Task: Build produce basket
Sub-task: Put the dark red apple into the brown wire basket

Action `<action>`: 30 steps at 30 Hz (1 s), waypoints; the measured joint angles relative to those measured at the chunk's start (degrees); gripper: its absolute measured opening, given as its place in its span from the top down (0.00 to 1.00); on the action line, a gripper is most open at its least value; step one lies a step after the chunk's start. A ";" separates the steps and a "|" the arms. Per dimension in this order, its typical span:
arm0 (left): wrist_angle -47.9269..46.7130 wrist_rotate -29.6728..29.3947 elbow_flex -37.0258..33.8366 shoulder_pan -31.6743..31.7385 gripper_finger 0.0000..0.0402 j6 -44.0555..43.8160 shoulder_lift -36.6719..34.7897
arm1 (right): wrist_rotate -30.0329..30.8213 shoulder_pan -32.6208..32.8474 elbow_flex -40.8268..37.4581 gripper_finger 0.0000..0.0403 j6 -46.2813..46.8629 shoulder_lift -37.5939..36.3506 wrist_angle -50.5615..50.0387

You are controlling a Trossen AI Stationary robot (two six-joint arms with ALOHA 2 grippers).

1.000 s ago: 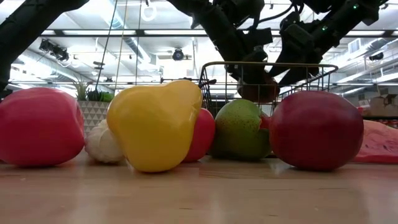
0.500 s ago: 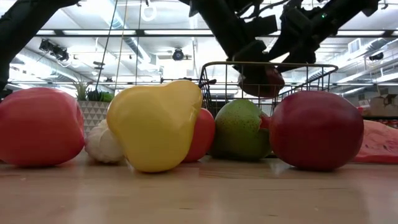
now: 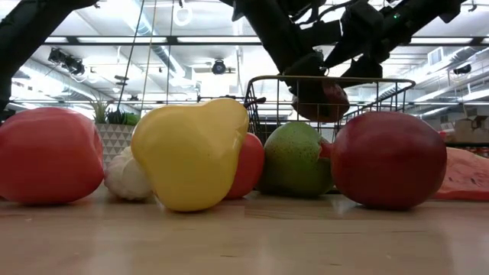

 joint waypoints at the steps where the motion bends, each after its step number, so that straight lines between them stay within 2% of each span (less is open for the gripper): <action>1: -0.04 0.01 0.00 0.00 0.00 0.08 0.00 | -0.41 0.18 -0.36 0.01 0.24 0.04 0.64; 8: 0.02 -0.21 -0.04 0.44 0.00 0.81 0.07 | -0.99 1.00 -1.71 0.01 0.82 0.13 2.30; 14: 2.99 -4.51 0.20 0.47 0.00 3.97 -0.44 | 3.67 1.02 -1.65 0.01 1.08 2.66 2.27; 18: 3.92 -5.05 1.28 0.15 0.00 4.70 -0.87 | 3.91 0.89 -1.56 0.01 0.29 4.57 2.03; 30: 4.23 -4.68 1.95 -0.02 0.00 2.09 -1.53 | 3.97 1.33 -1.82 0.01 0.73 -0.12 2.81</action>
